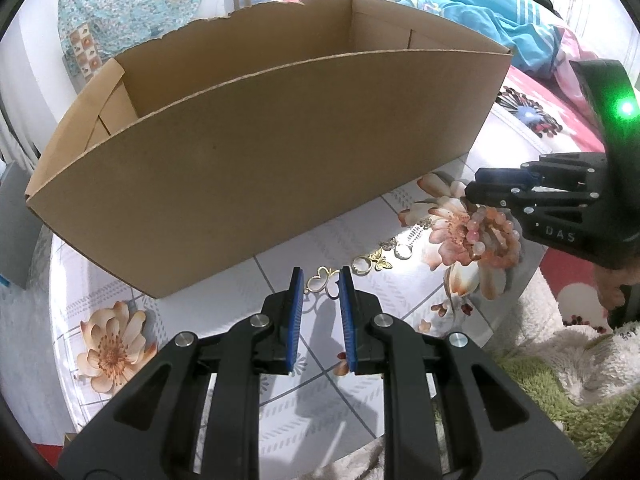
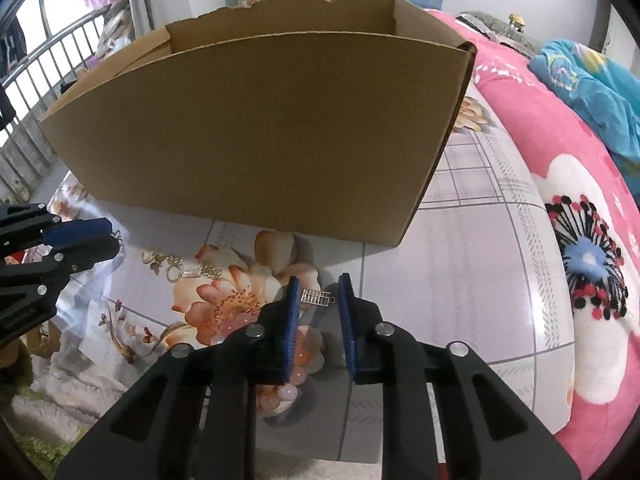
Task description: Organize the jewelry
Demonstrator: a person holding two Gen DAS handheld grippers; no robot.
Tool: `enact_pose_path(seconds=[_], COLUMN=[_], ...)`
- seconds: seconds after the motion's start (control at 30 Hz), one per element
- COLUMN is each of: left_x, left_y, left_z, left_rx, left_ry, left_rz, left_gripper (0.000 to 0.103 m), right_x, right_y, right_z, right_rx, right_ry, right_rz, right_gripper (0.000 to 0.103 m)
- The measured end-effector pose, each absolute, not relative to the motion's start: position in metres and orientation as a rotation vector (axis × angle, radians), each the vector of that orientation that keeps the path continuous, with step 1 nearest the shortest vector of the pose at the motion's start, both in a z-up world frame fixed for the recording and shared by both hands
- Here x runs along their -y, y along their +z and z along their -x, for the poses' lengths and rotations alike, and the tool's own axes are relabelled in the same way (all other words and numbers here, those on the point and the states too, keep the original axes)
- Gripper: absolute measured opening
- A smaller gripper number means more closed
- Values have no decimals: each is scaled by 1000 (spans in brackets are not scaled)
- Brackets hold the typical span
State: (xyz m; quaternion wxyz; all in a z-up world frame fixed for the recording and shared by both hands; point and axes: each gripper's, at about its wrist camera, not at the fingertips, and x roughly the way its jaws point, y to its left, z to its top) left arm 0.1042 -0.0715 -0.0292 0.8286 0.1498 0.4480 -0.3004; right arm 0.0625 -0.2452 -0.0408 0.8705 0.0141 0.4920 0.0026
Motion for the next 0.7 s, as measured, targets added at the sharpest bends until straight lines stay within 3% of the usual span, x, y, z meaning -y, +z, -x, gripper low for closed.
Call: enact_pose_path(seconds=[0.43, 0.7], left_x=[68, 56], left_y=[-24, 10], left_z=[-101, -88], left_rx=[-931, -884], left_ry=[-636, -664], left_rz=[-323, -277], left_gripper=[17, 17], right_x=[255, 250], right_y=[-37, 2], right_z=[-65, -44], right_rx=[-1010, -882], right_ry=[20, 118], right_rz=[-99, -91], right_gripper=[15, 15])
